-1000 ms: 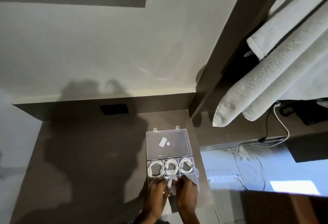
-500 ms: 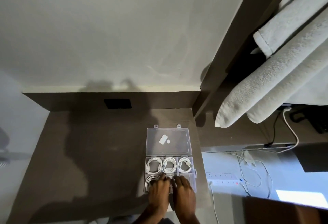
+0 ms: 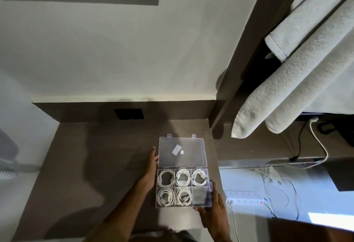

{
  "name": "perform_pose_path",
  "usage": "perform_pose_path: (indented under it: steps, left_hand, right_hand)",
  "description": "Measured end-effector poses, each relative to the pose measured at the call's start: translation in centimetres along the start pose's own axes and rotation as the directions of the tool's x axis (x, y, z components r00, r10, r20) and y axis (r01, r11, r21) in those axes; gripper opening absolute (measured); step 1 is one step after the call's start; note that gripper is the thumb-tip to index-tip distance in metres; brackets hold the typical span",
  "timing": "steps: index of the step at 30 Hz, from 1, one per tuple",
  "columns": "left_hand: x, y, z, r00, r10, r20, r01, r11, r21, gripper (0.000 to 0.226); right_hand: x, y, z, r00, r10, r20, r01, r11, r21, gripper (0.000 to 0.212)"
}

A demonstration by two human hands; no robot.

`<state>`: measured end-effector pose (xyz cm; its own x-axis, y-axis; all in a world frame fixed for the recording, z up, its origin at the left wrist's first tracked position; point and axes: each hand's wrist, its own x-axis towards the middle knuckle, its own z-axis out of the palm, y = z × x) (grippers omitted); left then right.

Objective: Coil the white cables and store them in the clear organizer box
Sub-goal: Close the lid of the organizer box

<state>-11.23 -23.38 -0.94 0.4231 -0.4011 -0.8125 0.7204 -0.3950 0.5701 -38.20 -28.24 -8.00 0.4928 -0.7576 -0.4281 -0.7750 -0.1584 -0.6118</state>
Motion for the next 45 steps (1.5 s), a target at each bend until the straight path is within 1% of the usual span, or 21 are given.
perform_pose_path:
  steps: [3, 6, 9, 11, 13, 14, 15, 19, 21, 25, 27, 30, 32, 33, 35, 38, 40, 41, 42, 43, 45]
  left_hand:
    - [-0.9, 0.6, -0.2, 0.987, 0.113, -0.115, -0.115, 0.993, -0.014, 0.068]
    - [-1.8, 0.1, -1.2, 0.980, 0.185, -0.069, -0.184, 0.983, 0.015, 0.068]
    - [-2.6, -1.5, -3.4, 0.955, 0.298, -0.002, -0.285, 0.916, 0.284, 0.061]
    - [-2.3, -3.2, -5.4, 0.920, 0.362, 0.148, -0.379, 0.735, 0.563, 0.067]
    - [-2.3, -5.5, -6.8, 0.903, 0.342, 0.261, -0.389, 0.388, 0.836, 0.051]
    - [-2.7, -6.7, -7.2, 0.891, 0.355, 0.284, -0.387, 0.265, 0.883, 0.053]
    - [-2.7, -7.9, -7.3, 0.875, 0.377, 0.303, -0.401, 0.214, 0.891, 0.061]
    - [-2.1, -10.6, -6.0, 0.865, 0.420, 0.275, -0.385, 0.204, 0.900, 0.099]
    - [-1.7, -11.2, -5.7, 0.871, 0.419, 0.257, -0.345, 0.148, 0.927, 0.102]
    - [-1.1, -11.9, -5.5, 0.832, 0.485, 0.269, -0.296, -0.021, 0.955, 0.105]
    - [-0.6, -11.9, -5.4, 0.876, 0.401, 0.269, -0.261, -0.075, 0.962, 0.109]
    - [0.4, -12.0, -5.4, 0.868, 0.403, 0.290, -0.249, -0.154, 0.956, 0.107]
    - [0.4, -12.0, -5.9, 0.848, 0.437, 0.300, -0.203, -0.255, 0.945, 0.083]
    - [0.5, -12.0, -6.1, 0.834, 0.457, 0.308, -0.191, -0.284, 0.940, 0.069]
    - [0.5, -11.3, -5.9, 0.827, 0.456, 0.329, -0.220, -0.275, 0.936, 0.052]
    - [1.5, -9.5, -4.5, 0.794, 0.530, 0.297, -0.240, -0.176, 0.955, 0.056]
    - [2.4, -7.3, -2.7, 0.805, 0.553, 0.215, -0.245, -0.020, 0.969, 0.038]
    - [2.7, -5.9, -1.9, 0.812, 0.548, 0.201, -0.257, 0.028, 0.966, 0.045]
    - [3.9, -4.3, -1.1, 0.796, 0.555, 0.243, -0.327, 0.057, 0.943, 0.076]
    - [4.7, -2.9, -0.4, 0.797, 0.572, 0.194, -0.374, 0.215, 0.902, 0.095]
    - [5.9, -0.6, 1.0, 0.813, 0.556, 0.173, -0.369, 0.263, 0.891, 0.066]
  right_hand:
    - [0.4, -1.1, -0.5, 0.998, 0.035, -0.043, -0.033, 0.998, 0.049, 0.135]
    - [0.8, -2.2, -1.2, 0.996, 0.075, -0.041, -0.070, 0.992, 0.108, 0.135]
    - [0.8, -2.4, -1.7, 0.995, 0.071, -0.063, -0.062, 0.988, 0.139, 0.125]
    - [0.7, -1.5, -2.2, 0.993, 0.098, -0.067, -0.089, 0.987, 0.131, 0.112]
    - [0.7, -0.9, -2.7, 0.991, 0.118, -0.068, -0.108, 0.985, 0.130, 0.099]
    - [0.6, -0.9, -2.8, 0.994, 0.099, -0.052, -0.091, 0.986, 0.138, 0.097]
    - [0.6, -1.0, -2.7, 0.998, 0.050, -0.026, -0.047, 0.990, 0.131, 0.096]
    - [0.8, -1.3, -2.2, 0.980, -0.144, 0.138, 0.153, 0.986, -0.060, 0.097]
    - [1.2, -1.5, -1.9, 0.977, -0.134, 0.168, 0.156, 0.979, -0.131, 0.102]
    - [2.0, -1.9, -1.6, 0.987, -0.131, 0.096, 0.150, 0.962, -0.227, 0.096]
    - [2.3, -2.2, -1.3, 0.990, -0.131, 0.059, 0.143, 0.941, -0.307, 0.103]
    - [2.3, -3.3, -1.3, 0.975, -0.217, 0.049, 0.218, 0.884, -0.413, 0.153]
    - [2.5, -3.3, -1.0, 0.965, -0.262, 0.020, 0.250, 0.895, -0.370, 0.176]
    - [2.9, -3.4, -0.7, 0.952, -0.306, -0.027, 0.274, 0.887, -0.372, 0.179]
    - [3.4, -3.4, -0.7, 0.937, -0.346, -0.046, 0.302, 0.871, -0.388, 0.172]
    - [5.3, -4.1, -1.2, 0.950, -0.312, -0.024, 0.282, 0.886, -0.367, 0.145]
    - [7.7, -5.4, -2.3, 0.956, -0.291, -0.033, 0.263, 0.903, -0.340, 0.124]
    - [9.0, -6.1, -2.9, 0.943, -0.325, -0.078, 0.283, 0.901, -0.328, 0.104]
    - [10.5, -6.5, -3.4, 0.943, -0.315, -0.111, 0.273, 0.918, -0.287, 0.098]
    - [11.8, -7.1, -4.0, 0.963, -0.248, -0.102, 0.215, 0.941, -0.262, 0.097]
    - [14.0, -8.5, -5.2, 0.989, -0.142, -0.036, 0.130, 0.965, -0.226, 0.099]
